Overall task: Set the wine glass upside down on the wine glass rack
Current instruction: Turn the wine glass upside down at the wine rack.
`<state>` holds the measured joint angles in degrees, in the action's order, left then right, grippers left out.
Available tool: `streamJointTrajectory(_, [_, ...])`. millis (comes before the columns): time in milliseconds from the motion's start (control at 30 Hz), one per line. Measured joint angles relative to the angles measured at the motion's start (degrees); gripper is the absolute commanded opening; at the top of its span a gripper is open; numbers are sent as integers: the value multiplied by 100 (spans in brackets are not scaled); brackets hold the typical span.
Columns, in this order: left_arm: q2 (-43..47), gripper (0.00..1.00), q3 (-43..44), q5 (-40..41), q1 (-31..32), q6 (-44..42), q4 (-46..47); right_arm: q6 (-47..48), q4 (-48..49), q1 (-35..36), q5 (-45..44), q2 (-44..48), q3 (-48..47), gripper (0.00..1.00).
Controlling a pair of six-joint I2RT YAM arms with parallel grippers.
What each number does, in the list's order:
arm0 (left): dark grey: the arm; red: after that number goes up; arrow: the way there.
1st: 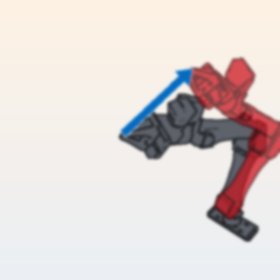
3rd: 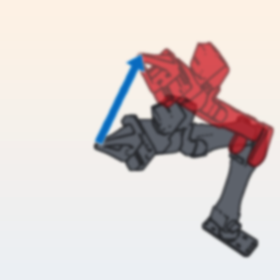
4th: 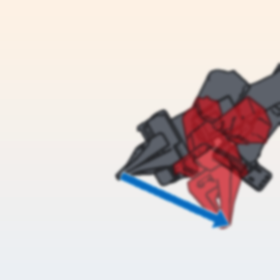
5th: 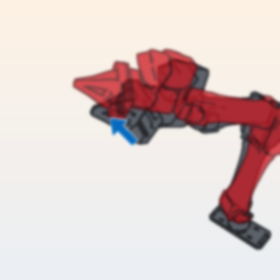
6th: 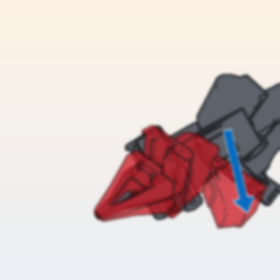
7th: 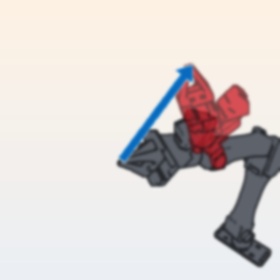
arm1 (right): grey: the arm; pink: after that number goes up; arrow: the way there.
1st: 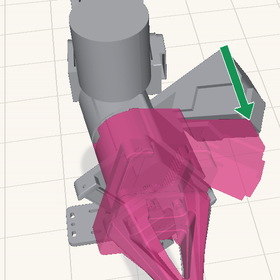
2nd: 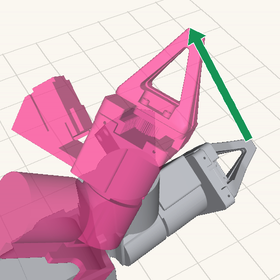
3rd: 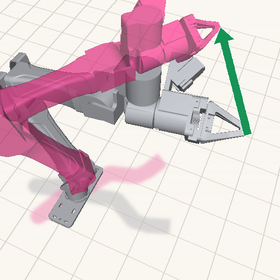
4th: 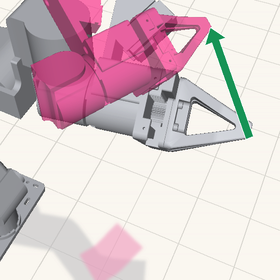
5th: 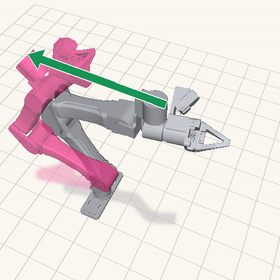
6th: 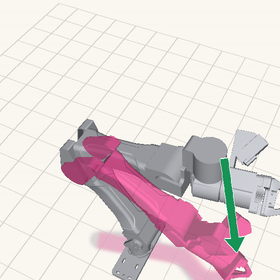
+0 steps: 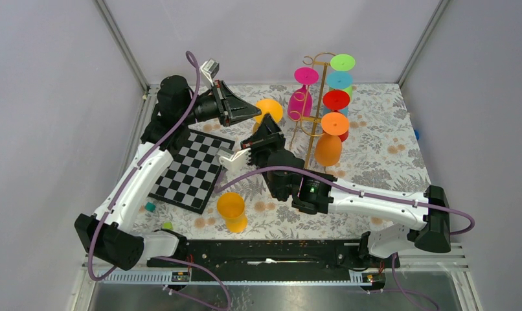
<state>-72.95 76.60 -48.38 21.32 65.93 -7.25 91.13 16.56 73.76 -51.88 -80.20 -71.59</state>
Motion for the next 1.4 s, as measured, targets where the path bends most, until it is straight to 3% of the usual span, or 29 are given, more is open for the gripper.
streamJointTrajectory(133, [0, 0, 0, 2, 0, 4, -2, -4, 0, 0, 0, 0, 2, 36])
streamJointTrajectory(233, [0, 0, 0, 20, 9, -120, -17, -17, 39, 2, 2, 2, 4, 77])
streamJointTrajectory(333, [0, 0, -9, 85, 22, -271, -42, -46, 70, 7, 4, 17, 9, 99])
streamJointTrajectory(833, [76, 0, 9, 962, 39, -1285, -870, -354, -210, 7, 120, 111, 22, 100])
streamJointTrajectory(1167, [247, 0, 256, 2076, 37, -2621, -1950, -1174, -1303, -35, 621, 146, -59, 100])
streamJointTrajectory(1400, [387, 0, 256, 2638, 37, -3333, -2387, -2109, -2570, -144, 1123, 146, -831, 100])
